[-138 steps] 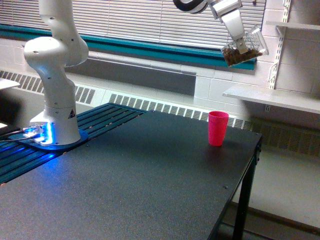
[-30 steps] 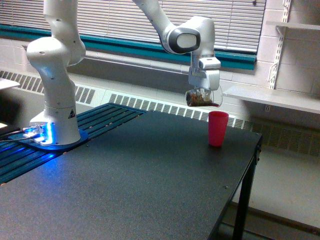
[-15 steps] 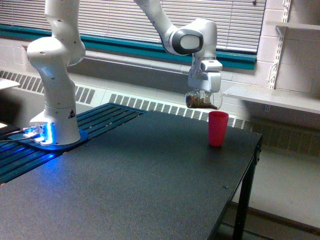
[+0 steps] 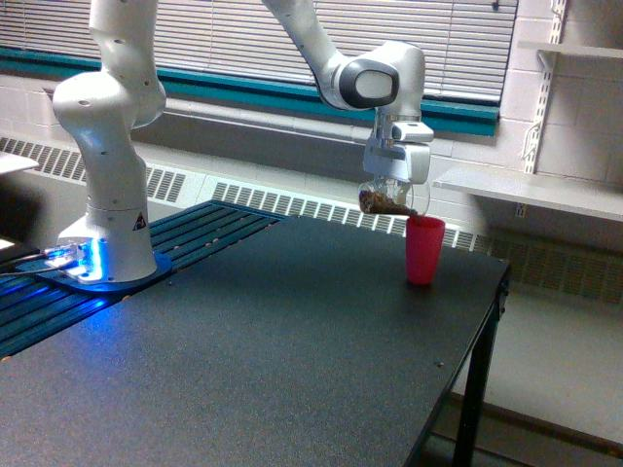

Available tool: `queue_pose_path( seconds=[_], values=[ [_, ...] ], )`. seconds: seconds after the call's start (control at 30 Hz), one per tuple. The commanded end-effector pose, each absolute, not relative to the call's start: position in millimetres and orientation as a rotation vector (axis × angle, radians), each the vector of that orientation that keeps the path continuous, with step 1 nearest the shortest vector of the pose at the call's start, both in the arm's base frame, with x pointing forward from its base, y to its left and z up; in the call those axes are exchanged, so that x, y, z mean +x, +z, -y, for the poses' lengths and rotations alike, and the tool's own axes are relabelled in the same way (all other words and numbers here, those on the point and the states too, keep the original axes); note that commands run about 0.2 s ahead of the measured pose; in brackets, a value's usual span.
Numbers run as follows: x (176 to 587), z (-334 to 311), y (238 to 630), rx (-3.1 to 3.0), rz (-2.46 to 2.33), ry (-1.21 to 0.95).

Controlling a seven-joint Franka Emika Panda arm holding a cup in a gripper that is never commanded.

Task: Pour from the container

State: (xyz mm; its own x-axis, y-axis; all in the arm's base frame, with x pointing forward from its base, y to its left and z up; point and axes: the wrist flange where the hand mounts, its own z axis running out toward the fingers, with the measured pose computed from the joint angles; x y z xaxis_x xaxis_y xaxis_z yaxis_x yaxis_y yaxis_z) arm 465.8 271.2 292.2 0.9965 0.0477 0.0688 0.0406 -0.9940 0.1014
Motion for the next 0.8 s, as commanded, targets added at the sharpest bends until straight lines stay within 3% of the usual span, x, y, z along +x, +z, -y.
queue_pose_path(
  seconds=[0.03,0.8],
  values=[
    [467.7,-278.1,297.0,3.028,-0.074,0.115],
    [476.6,-279.6,298.3,2.975,-0.066,0.069]
  ],
)
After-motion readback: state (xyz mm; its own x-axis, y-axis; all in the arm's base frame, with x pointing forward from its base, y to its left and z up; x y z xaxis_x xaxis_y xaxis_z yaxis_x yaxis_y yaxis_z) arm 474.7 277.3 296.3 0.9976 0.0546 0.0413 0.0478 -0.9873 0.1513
